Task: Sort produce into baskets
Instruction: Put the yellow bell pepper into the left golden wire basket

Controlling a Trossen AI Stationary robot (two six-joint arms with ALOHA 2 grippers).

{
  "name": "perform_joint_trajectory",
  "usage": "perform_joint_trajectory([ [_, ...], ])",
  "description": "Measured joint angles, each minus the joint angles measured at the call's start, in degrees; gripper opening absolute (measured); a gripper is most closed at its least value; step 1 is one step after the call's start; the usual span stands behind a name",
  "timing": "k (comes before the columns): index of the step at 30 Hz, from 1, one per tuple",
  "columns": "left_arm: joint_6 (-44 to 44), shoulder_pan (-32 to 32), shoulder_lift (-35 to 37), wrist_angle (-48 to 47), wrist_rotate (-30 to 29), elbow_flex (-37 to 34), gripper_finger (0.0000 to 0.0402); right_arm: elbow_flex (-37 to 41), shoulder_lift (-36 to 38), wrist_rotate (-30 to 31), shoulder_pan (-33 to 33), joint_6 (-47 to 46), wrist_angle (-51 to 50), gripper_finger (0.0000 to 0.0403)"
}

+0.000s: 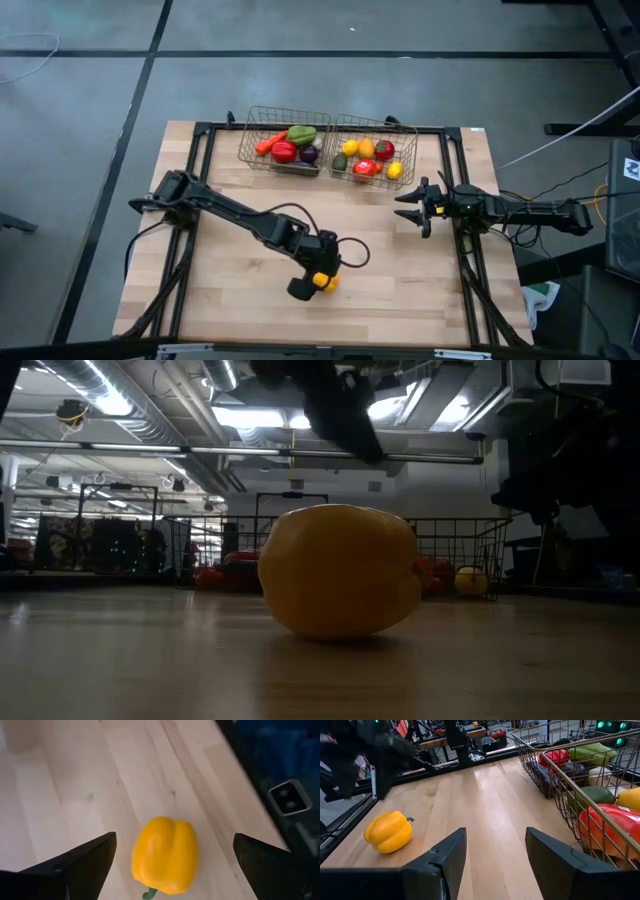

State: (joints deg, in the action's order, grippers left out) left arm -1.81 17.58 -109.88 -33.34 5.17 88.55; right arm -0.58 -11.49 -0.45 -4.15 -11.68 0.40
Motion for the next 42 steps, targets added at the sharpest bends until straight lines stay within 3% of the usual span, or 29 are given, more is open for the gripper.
perform_joint_trajectory([
  [13, -4.8, 0.1, -5.9, -0.4, -1.9, 0.0, 0.0400, 0.0, 0.0, 0.0, 0.0, 0.0, 0.0, 0.0204],
  [42, -11.0, 2.9, -9.8, -1.8, -5.5, -0.1, 0.0400, 0.0, 0.0, 0.0, 0.0, 0.0, 0.7, 0.0204],
])
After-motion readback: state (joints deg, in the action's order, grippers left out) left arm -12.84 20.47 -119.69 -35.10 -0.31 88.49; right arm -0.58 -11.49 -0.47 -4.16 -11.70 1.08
